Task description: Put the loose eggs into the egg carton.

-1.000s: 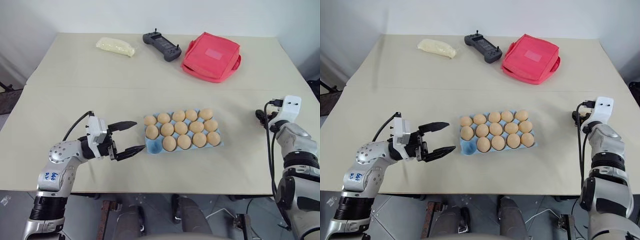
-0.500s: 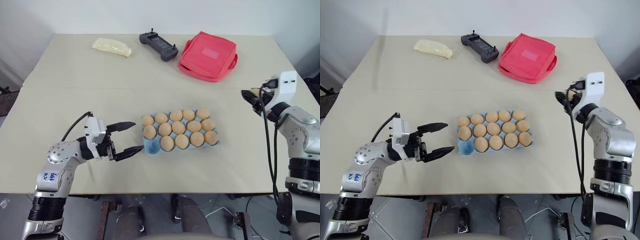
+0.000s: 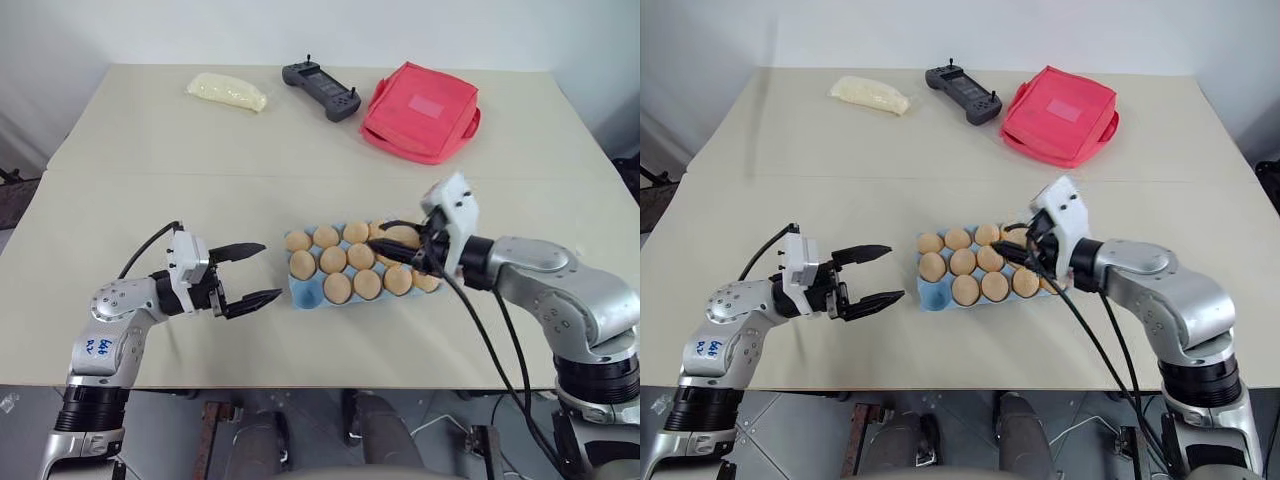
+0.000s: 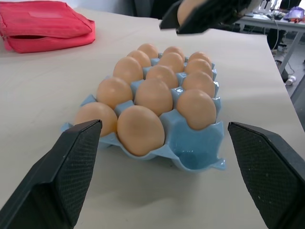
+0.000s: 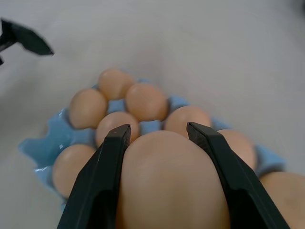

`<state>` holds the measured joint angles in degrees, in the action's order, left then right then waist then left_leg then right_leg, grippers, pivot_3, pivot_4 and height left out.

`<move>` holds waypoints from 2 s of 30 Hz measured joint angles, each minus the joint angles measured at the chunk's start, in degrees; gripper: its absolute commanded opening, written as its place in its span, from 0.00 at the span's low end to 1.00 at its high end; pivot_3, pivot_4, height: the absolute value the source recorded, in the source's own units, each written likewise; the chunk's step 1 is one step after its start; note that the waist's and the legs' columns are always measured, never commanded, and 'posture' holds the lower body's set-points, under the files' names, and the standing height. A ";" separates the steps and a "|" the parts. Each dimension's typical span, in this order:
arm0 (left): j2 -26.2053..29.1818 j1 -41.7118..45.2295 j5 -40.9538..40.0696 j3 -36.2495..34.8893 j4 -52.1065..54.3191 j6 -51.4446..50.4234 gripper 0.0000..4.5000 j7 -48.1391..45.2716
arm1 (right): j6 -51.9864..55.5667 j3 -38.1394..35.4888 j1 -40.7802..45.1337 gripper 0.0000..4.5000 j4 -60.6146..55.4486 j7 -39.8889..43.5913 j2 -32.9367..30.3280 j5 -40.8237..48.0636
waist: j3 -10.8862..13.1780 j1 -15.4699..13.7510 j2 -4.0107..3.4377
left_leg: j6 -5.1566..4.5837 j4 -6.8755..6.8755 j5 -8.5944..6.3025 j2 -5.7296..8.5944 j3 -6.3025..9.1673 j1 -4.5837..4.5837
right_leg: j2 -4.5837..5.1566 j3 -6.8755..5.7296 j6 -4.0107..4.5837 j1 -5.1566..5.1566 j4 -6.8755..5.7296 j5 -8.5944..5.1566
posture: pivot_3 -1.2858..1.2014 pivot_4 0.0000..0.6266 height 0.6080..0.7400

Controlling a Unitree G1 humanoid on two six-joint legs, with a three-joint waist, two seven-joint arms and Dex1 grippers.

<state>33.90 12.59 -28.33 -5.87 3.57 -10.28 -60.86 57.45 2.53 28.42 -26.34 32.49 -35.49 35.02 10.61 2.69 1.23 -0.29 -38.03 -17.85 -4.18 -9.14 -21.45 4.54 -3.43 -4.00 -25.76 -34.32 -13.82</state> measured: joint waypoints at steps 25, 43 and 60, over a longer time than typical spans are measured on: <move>3.24 -8.70 0.47 -2.77 2.67 1.04 1.00 1.33 | -2.58 21.16 10.15 0.50 7.08 3.11 13.70 -8.72 | -0.03 0.31 0.04 | 0.13 -0.19 -0.03 0.02 -0.16 -0.71 | 0.07 -0.31 0.08 -0.91 -0.43 -0.04 | 0.52 0.24 1.00; 2.07 -3.04 0.57 -2.58 2.64 -1.28 1.00 6.15 | -4.57 9.95 10.88 0.99 7.38 5.96 10.40 -8.67 | -0.03 -0.09 0.05 | 0.16 -0.23 0.00 0.13 -0.11 -0.71 | 0.06 -0.38 0.07 -0.89 -0.52 -0.03 | 0.52 0.24 1.00; -0.29 2.83 1.69 -0.51 -0.64 0.52 1.00 5.57 | -21.07 -11.47 -14.80 0.99 12.46 23.35 -12.78 -6.99 | -0.04 -1.08 0.08 | 0.11 -0.28 0.04 0.21 -0.36 -0.58 | 0.02 -0.37 0.03 -0.76 -0.45 0.02 | 0.52 0.24 1.00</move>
<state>33.62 15.41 -26.63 -6.38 2.93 -9.76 -55.29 36.38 -8.93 13.62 -13.88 55.83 -48.27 28.03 10.57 1.61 1.31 -0.18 -38.31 -17.81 -3.96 -9.49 -22.03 4.56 -3.80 -3.97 -26.52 -34.76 -13.80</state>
